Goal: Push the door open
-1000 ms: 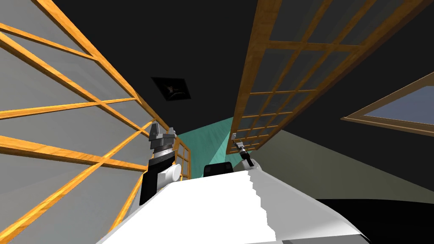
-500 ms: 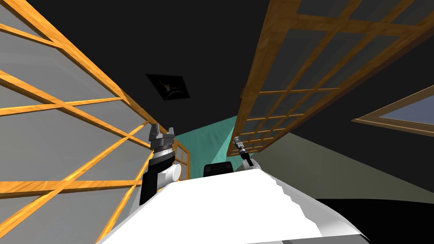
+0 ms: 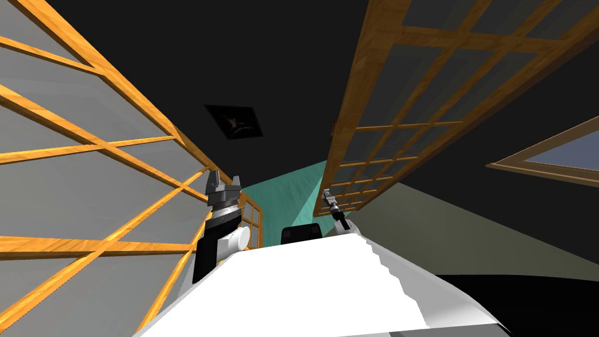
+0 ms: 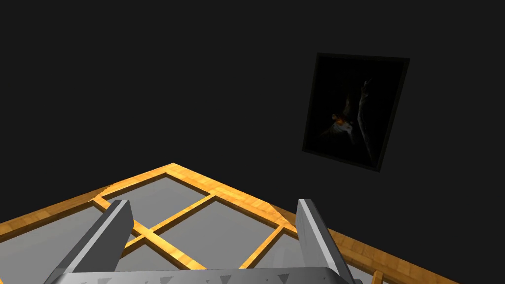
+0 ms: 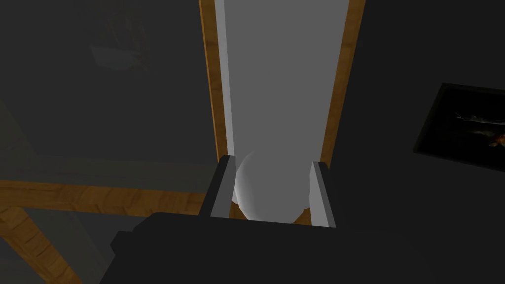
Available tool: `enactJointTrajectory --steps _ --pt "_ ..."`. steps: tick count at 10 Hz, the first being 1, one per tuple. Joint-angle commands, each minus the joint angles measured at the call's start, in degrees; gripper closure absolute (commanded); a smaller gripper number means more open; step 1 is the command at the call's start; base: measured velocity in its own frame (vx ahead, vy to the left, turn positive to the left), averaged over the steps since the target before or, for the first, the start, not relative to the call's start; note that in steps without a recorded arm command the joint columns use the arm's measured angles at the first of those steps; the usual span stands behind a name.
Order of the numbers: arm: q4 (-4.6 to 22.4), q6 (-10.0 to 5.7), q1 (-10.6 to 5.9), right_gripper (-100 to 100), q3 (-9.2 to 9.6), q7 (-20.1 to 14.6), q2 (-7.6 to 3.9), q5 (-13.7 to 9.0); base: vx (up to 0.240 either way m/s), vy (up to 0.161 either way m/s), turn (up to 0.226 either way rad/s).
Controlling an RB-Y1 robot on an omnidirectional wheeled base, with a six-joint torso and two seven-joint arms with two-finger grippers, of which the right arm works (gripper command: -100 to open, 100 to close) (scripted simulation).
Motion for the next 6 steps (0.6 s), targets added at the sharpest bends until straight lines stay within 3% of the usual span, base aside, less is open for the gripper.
enactJointTrajectory --steps 1,6 --pt "0.14 -0.04 -0.14 100 0.24 -2.10 0.04 -0.41 0.022 -0.001 -0.033" --pt "0.57 -0.16 -0.59 100 1.00 -8.51 0.19 -1.73 0.037 0.002 -0.027"
